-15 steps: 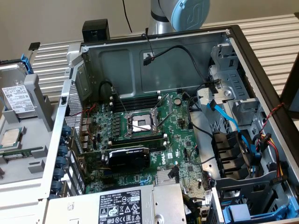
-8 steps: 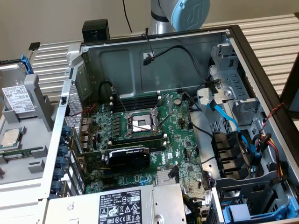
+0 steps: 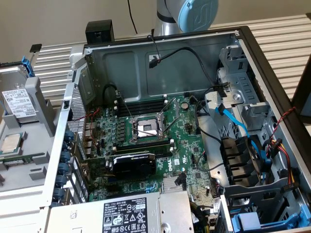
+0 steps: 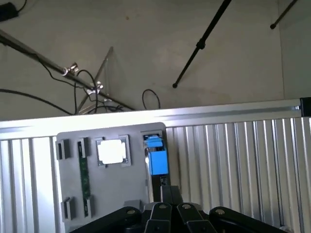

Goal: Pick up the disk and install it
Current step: 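Pick up the disk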

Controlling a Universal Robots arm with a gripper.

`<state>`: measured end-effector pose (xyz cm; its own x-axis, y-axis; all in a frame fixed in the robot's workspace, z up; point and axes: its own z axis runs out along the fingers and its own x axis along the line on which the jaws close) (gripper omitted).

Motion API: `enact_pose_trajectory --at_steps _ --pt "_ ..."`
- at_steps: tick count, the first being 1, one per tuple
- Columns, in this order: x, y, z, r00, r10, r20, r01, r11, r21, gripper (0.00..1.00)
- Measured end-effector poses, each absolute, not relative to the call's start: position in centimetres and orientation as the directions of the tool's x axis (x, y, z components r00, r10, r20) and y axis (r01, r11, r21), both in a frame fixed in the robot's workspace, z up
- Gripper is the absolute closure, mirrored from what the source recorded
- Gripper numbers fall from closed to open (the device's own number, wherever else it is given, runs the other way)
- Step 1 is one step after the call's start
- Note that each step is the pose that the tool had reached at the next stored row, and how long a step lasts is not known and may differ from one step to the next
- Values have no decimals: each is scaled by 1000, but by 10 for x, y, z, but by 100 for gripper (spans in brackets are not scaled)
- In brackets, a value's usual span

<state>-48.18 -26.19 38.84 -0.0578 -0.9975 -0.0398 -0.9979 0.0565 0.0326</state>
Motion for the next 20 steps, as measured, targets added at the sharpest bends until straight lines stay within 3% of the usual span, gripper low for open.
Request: enact_pose_trajectory --at_steps 9,14,20 --pt "-482 -262 388 4 -999 -33 -1000 -5 26 89" --pt "-482 -262 388 9 -1000 -17 -1000 -9 -30 89" --pt "-482 -262 388 63 -998 -17 -998 -62 -25 89"
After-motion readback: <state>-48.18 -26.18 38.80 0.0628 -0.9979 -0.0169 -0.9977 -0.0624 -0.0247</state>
